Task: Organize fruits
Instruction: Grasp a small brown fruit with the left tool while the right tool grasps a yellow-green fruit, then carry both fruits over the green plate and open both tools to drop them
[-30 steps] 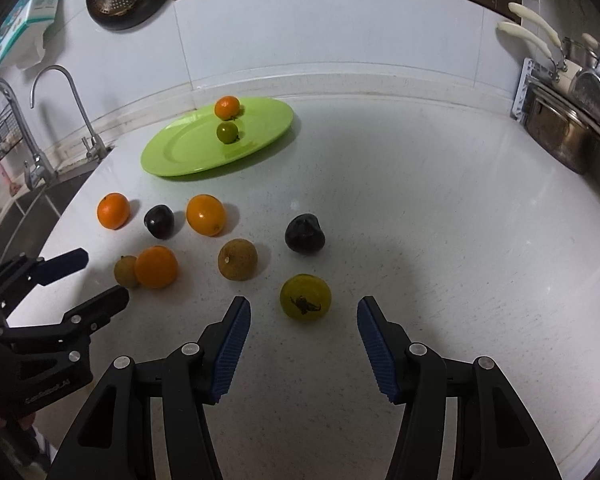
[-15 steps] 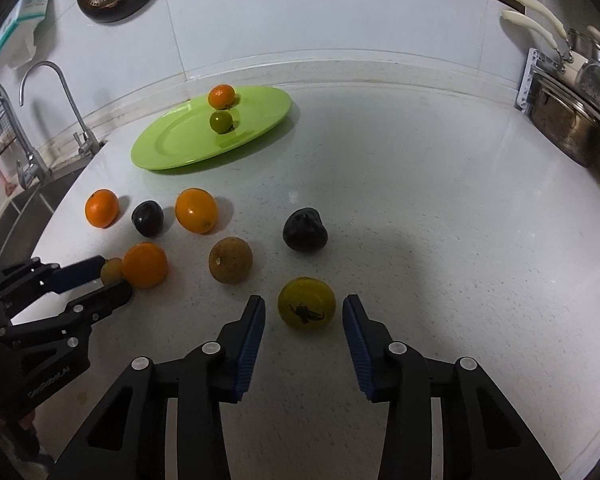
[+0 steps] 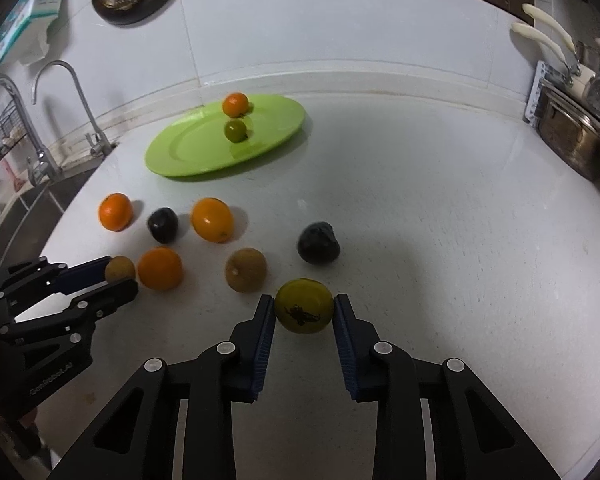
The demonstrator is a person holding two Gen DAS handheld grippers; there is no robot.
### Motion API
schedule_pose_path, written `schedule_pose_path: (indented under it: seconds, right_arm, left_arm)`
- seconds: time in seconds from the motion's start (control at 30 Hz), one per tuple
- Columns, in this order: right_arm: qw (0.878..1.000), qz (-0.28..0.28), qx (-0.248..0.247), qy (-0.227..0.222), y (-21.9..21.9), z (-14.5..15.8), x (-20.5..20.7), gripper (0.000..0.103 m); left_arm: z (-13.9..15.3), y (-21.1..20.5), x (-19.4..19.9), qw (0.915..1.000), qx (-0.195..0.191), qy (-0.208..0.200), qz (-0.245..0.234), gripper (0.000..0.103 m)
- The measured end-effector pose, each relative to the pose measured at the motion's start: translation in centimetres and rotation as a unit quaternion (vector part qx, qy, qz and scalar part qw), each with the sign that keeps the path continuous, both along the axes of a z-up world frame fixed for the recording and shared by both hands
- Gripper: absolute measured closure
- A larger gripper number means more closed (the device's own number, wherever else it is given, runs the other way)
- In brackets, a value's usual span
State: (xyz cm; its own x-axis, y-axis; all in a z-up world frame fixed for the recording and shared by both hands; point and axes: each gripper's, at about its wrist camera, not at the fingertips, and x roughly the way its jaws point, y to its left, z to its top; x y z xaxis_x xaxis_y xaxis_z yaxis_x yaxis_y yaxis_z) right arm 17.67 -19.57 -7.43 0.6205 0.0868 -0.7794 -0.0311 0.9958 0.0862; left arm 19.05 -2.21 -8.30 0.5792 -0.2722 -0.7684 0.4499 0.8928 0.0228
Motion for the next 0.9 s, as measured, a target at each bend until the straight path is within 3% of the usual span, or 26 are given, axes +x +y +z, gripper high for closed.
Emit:
schedule_pose_path:
  seconds: [0.53,0.9]
  right_arm:
    - [0.997,0.048,0.008,-0.052,1.6,3.7,-0.1,0.072]
    - [0.992,0.085,0.029,-0.091,2.9,6.4,2.2,0.072]
  left_arm:
    - [3.8,0.7,-1.1,0.9985,-0.027,-0.043,0.022,0.074]
    - [6.4,1.0,0.5,0.9955,-0.026,-0.087,0.027,0.074]
